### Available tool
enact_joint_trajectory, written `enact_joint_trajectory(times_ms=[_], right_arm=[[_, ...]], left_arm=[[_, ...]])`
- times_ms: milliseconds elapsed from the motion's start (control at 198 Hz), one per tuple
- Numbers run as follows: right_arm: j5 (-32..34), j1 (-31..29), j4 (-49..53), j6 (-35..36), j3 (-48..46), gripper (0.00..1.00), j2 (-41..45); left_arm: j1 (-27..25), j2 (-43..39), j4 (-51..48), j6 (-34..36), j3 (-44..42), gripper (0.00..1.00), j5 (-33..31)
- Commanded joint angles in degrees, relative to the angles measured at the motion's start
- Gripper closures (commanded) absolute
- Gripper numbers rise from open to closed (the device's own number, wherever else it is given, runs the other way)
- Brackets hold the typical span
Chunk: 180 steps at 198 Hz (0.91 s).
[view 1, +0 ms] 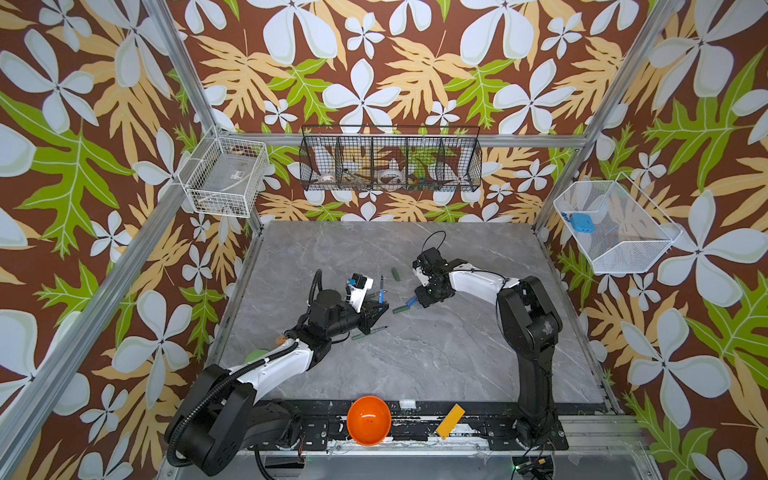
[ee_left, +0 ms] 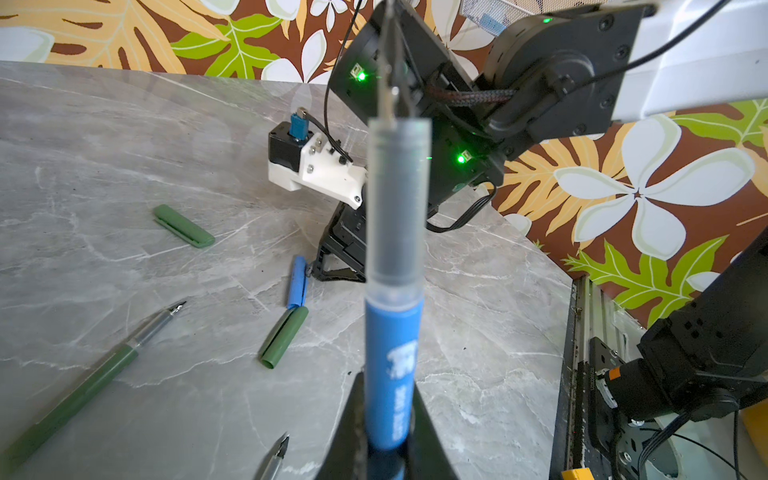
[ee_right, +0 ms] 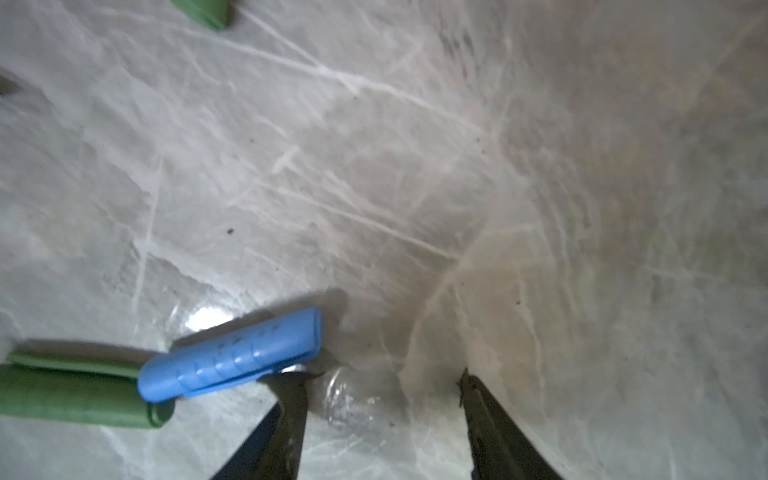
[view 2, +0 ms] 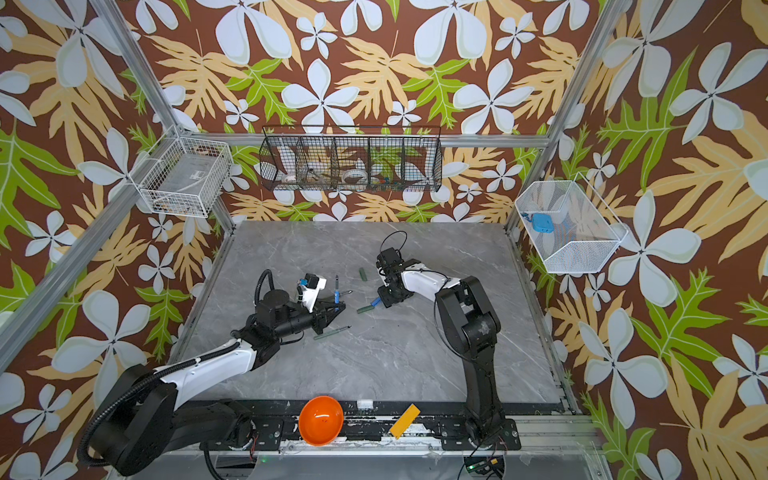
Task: Insert the pens into the pen caps
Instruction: 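Move the right gripper over the blue cap lying on the table, then lower the right gripper and close it on the blue cap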
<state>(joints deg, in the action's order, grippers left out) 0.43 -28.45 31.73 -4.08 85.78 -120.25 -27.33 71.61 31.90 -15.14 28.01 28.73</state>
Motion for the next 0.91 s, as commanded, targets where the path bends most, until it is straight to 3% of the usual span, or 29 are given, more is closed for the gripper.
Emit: enact_joint_trajectory(times_ms=[0, 217, 359, 551, 768, 905], right_arm=[[1.8, 0.1, 1.9, -0.1, 1.8, 0.41, -2.1], [3.1, 0.3, 2.8, 0.7, 7.3, 0.41, -5.6], [0.4, 0.4, 2.9, 1.0, 10.9, 0.41, -7.6], [1.1, 0.6, 6.5, -0.3, 12.8, 0.40, -4.7], [-8.9, 0.6, 8.8, -5.2, 13.1, 0.39, -2.4], [-9.2, -0.8, 9.2, -7.4, 13.0, 0.40, -3.8]], left_arm=[[0.0, 0.0, 1.2, 0.7, 0.3, 1.00, 0.0], [0.0, -0.1, 1.1, 0.9, 0.2, 1.00, 0.0], [0.0, -0.3, 1.2, 1.0, 0.2, 1.00, 0.0], [-0.1, -0.7, 1.2, 1.3, -0.1, 1.00, -0.8], [-0.1, -0.3, 1.5, 1.1, -0.2, 1.00, -0.9], [0.0, 0.1, 1.8, 1.0, -0.2, 1.00, -0.7]])
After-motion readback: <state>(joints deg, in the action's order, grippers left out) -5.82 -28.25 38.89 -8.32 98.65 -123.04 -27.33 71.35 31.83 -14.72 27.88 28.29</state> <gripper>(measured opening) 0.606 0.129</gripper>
